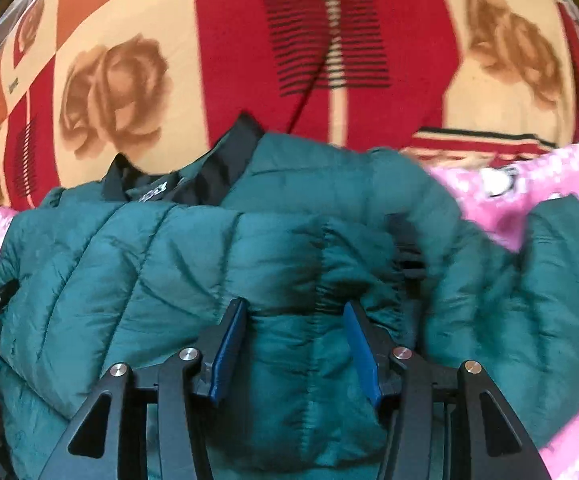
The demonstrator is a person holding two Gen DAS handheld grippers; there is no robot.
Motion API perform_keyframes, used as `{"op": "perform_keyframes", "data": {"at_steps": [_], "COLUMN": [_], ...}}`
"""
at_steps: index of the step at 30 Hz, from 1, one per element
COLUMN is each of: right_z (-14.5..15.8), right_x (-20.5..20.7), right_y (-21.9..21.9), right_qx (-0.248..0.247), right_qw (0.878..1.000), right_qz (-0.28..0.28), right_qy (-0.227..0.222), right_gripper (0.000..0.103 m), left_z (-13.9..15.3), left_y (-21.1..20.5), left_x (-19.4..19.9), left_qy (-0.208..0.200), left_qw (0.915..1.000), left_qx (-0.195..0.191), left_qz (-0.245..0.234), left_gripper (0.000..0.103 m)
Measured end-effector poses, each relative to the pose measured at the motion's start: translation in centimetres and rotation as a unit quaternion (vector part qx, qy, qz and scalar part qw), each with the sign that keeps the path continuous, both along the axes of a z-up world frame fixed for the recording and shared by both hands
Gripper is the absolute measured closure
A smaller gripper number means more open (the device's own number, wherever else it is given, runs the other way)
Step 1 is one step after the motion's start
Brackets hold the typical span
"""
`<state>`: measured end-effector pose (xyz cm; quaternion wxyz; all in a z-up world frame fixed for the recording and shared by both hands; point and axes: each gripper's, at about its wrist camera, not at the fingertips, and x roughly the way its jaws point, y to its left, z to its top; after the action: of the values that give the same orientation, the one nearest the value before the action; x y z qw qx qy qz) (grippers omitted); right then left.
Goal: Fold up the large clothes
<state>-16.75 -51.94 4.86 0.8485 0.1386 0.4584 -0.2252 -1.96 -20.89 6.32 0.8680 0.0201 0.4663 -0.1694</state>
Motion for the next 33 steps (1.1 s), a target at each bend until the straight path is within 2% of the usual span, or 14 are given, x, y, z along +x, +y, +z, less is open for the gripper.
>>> {"op": "perform_keyframes", "data": {"at_steps": [5, 10, 12, 15, 19, 22, 26, 31, 33], "right_z": [3.4, 5.1, 4.8, 3.1, 0.5, -0.7, 0.1, 2.2, 1.6], "right_x": [-2.9, -3.6, -2.9, -1.4, -1.2, -1.7, -2.0, -3.2, -3.0], "right_y": [-1.0, 0.7, 2.2, 3.8, 3.4, 2.2, 2.6, 2.9, 2.6], "right_qx": [0.011, 0.014, 0.023, 0.025, 0.005, 0.027, 0.016, -0.006, -0.008], "right_qw": [0.999, 0.998, 0.998, 0.997, 0.999, 0.999, 0.999, 0.999, 0.999], "right_qz": [-0.025, -0.002, 0.03, 0.067, 0.049, 0.04, 0.043, 0.035, 0.031], "right_qy": [-0.033, -0.055, -0.056, -0.032, -0.001, -0.011, -0.004, -0.037, -0.018], "right_gripper": [0.055, 0.053, 0.042, 0.041, 0.041, 0.041, 0.041, 0.041, 0.041], "left_z": [0.0, 0.0, 0.0, 0.0, -0.1, -0.1, 0.2, 0.7, 1.0], "left_y": [-0.1, -0.3, -0.5, -0.6, -0.7, -0.9, -1.1, -0.8, -0.9], "left_x": [-0.2, -0.6, -0.7, -0.9, -1.0, -1.2, -1.7, -2.4, -2.8], "left_qy": [-0.008, -0.018, -0.023, -0.033, -0.039, -0.047, -0.058, -0.058, -0.06], "left_qw": [1.0, 0.9998, 0.9996, 0.9992, 0.9988, 0.9982, 0.9973, 0.9972, 0.9969], "left_qx": [0.004, 0.011, 0.016, 0.024, 0.028, 0.035, 0.046, 0.046, 0.05], "left_qz": [0.003, 0.004, 0.004, 0.003, 0.001, 0.0, 0.003, 0.009, 0.007], "left_gripper": [0.024, 0.024, 0.024, 0.024, 0.024, 0.024, 0.024, 0.024, 0.024]}}
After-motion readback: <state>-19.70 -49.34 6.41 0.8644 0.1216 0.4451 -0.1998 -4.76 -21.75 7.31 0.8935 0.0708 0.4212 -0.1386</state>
